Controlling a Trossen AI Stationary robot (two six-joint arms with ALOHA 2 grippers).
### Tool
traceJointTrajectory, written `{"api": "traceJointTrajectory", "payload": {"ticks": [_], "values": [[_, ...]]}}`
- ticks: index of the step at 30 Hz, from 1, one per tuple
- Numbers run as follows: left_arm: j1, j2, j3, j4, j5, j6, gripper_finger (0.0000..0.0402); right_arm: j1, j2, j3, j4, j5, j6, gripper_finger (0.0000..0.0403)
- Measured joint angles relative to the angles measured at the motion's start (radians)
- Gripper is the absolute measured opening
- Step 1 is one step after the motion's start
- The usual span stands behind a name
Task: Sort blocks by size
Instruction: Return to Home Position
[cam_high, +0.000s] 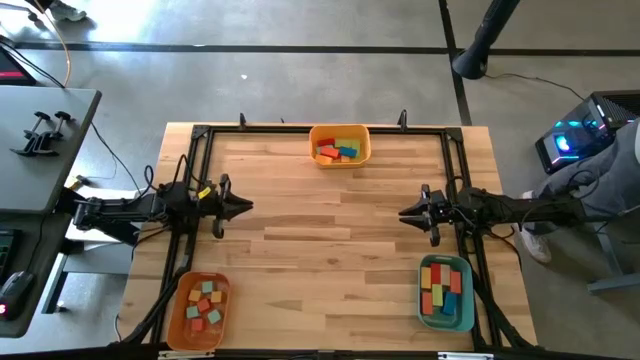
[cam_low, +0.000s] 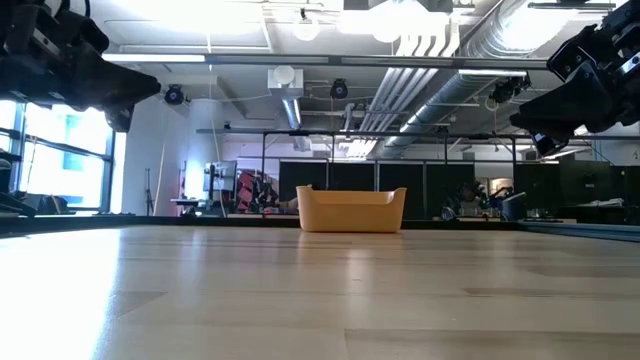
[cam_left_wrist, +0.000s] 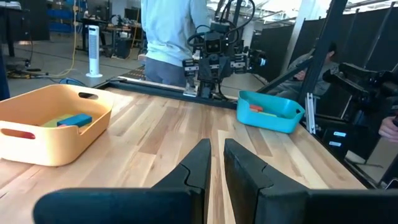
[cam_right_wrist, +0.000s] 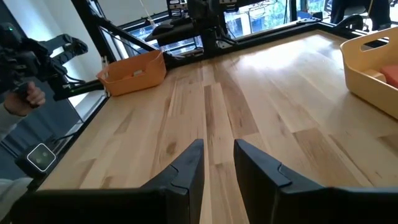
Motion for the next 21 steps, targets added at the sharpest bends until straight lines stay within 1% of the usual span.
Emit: {"api": "traceJointTrajectory", "payload": {"ticks": [5,8,10,13,17,21], "values": [[0.000,0.000,0.000,0.000,0.011,0.007,0.0031,0.000,0.000,0.000,0.000,0.000,0.000,0.0083],[0.000,0.000,0.000,0.004,0.039,0.108,0.0031,0.000,0.000,0.000,0.000,0.000,-0.009,0.0083],[0.000,0.000,0.000,0.004,0.040,0.181,0.0031,0.000,0.000,0.000,0.000,0.000,-0.028,0.0083],[0.000,0.000,0.000,0.003,0.034,0.235,0.0031,0.000,0.000,0.000,0.003,0.000,-0.063,0.0083],[0.000,0.000,0.000,0.002,0.027,0.262,0.0031,0.000,0.000,0.000,0.012,0.000,-0.103,0.0083],[0.000,0.000,0.000,0.002,0.026,0.260,0.0031,0.000,0.000,0.000,0.013,0.000,-0.106,0.0083]]}}
